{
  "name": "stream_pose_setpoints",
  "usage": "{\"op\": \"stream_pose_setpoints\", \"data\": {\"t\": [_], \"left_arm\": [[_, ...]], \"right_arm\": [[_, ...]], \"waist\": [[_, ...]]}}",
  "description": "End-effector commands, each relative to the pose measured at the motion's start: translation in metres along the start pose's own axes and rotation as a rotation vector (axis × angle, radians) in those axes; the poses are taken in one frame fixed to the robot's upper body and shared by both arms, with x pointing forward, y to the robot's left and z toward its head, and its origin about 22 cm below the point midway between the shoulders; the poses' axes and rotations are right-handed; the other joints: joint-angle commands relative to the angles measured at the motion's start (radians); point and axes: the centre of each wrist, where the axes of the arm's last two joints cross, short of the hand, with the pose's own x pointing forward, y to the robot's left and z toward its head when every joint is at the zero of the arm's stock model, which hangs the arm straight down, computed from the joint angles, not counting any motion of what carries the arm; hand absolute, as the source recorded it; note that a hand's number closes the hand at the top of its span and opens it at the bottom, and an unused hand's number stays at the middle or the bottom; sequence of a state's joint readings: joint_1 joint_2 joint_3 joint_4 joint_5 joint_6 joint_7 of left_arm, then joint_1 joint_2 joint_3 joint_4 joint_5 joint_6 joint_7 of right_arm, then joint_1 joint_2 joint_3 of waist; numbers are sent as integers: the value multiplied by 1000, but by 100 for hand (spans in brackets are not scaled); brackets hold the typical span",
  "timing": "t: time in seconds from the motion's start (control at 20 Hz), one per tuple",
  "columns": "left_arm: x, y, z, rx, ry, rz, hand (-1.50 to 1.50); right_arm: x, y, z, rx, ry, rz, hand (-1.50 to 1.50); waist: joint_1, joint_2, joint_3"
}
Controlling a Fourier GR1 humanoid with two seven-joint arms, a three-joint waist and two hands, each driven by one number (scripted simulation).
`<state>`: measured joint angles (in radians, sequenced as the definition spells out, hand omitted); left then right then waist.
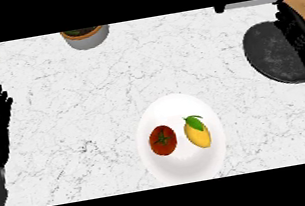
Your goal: Pick the tomato from the plate and place it in the pan
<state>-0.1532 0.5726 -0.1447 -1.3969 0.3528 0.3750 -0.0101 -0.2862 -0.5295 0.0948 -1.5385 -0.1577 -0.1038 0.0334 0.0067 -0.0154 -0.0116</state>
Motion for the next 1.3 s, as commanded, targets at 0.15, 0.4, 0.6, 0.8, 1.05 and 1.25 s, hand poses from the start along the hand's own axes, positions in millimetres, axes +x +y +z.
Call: {"op": "stream_pose_setpoints", "data": {"t": [0.15, 0.4, 0.6, 0.8, 1.05, 1.25], "left_arm": [[4, -65, 26, -192, -133, 135, 0], [-8, -97, 54, -293, -114, 218, 0], [-9, -100, 70, -350, -136, 241, 0], [-2, -103, 58, -365, -142, 224, 0], [-14, -111, 70, -371, -161, 215, 0], [-2, -117, 65, -377, -183, 220, 0]], "right_arm": [[29, 87, 16, -51, -152, -242, 150], [-11, 105, 70, -354, 74, -153, -150], [-6, 149, 148, -256, 27, -66, -150], [10, 158, 175, -248, 14, 100, -150], [37, 150, 158, -156, 114, 223, -150], [52, 146, 123, -45, 204, 335, -150]], "waist": [[-14, 8, 11], [-82, -5, 8], [-36, 4, 10], [-27, 10, 9], [-8, 15, 9], [7, 18, 9]]}}
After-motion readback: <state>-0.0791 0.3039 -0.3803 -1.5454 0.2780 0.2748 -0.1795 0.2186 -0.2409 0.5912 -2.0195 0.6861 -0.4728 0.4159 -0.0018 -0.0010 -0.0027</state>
